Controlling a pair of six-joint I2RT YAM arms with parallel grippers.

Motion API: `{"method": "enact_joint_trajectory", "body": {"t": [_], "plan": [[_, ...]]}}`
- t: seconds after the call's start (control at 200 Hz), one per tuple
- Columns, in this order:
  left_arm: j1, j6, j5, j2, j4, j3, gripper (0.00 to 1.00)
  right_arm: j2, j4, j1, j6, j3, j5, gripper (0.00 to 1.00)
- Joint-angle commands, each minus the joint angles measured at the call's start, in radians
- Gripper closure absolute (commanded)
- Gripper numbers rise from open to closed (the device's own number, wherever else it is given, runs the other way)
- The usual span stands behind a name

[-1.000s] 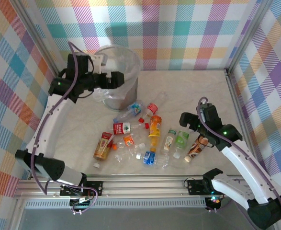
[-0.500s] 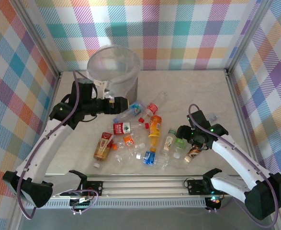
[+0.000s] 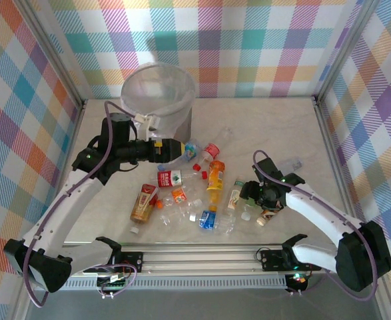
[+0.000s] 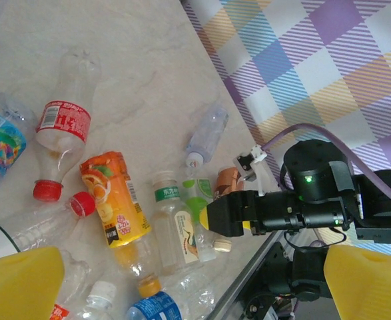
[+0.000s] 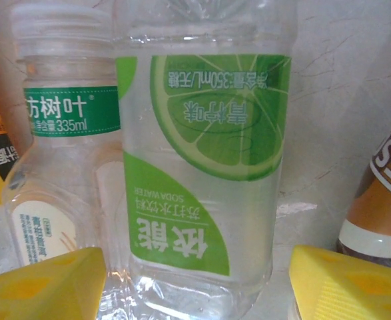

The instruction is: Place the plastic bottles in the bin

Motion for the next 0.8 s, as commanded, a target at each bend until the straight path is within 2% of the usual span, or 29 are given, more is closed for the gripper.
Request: {"method": "enact_joint_trajectory", "body": {"t": [0.0,0.38,0.795], "plan": [[-0.01,0.007,0.004,-0.036,0.057,-0.027,0.0,0.015,0.025,0.006,0.023,-0.016,-0.002,0.28],[-0.027,0.03,0.026,-0.011,0.037,-0.014,0.0,0.07,0.07,0.006,0.022,-0.036,0.021,0.29],[-0.082,0.102,-0.006,0.032,-0.024,0.018,0.0,0.134,0.108,0.006,0.005,-0.033,0.041,0.3]]}}
